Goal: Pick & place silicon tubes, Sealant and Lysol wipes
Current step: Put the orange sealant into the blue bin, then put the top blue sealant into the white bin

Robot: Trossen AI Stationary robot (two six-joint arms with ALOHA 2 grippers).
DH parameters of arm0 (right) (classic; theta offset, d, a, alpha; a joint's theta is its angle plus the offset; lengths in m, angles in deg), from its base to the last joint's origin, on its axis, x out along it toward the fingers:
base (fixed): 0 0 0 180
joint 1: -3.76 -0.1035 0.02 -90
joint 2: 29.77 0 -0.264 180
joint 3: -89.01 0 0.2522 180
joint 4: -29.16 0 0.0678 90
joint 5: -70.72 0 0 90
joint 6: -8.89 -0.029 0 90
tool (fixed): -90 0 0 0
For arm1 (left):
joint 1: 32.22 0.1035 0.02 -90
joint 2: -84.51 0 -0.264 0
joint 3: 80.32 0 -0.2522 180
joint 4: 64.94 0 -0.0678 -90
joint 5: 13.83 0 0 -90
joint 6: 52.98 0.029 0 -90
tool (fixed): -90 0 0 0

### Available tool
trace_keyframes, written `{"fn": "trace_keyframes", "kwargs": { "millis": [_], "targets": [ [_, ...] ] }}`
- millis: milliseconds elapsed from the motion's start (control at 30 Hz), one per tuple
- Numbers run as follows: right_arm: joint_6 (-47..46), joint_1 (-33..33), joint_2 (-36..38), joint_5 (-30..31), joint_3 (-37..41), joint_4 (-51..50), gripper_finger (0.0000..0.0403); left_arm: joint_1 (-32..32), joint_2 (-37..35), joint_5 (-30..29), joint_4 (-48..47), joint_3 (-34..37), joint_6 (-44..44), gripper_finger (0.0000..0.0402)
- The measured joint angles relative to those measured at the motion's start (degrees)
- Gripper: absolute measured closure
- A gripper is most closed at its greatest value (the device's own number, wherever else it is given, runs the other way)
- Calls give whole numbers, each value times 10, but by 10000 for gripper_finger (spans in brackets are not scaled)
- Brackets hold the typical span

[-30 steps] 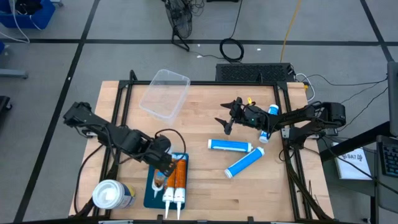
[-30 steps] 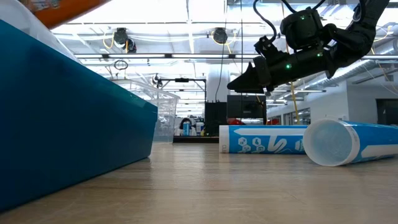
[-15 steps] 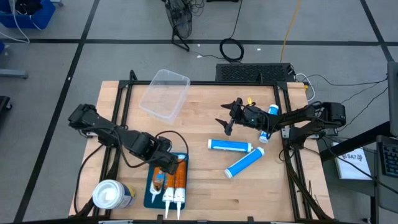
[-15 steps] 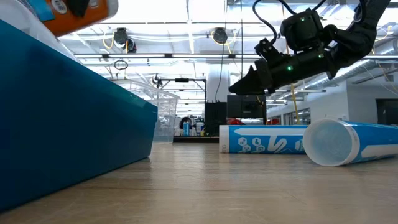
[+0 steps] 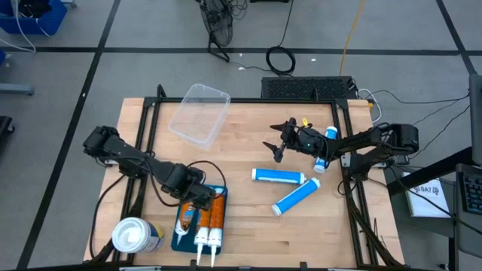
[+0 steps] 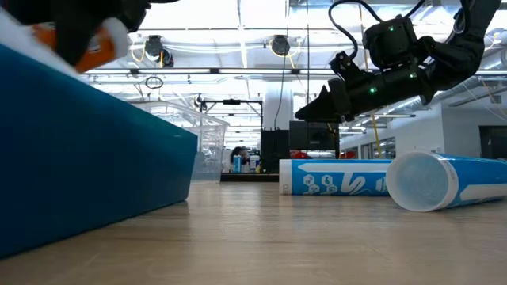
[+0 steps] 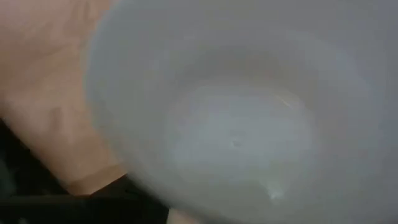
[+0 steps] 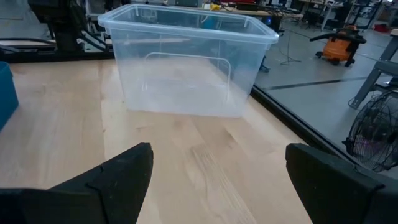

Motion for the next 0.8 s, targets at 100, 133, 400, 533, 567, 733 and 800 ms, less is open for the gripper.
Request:
{"fn": "trace_keyframes", "kwargs": {
  "millis": [100,133,400,533,567,733,800],
  "targets": [
    [0,0,0,0,0,0,57,2,0,14,-5,7,5,126],
    [0,0,0,0,0,0,57,2,0,14,-4,7,6,122],
    [1,0,0,0,0,0,57,8,-1,22,15,7,94,133],
    [1,0,0,0,0,0,57,31,-12,73,26,6,150,144],
    [0,0,0,0,0,0,57,33,-15,68,31,6,167,146],
    [1,0,0,0,0,-1,57,33,-49,-34,74,6,319,149],
    [0,0,0,0,0,0,57,26,-68,-107,93,6,386,147]
  ]
}}
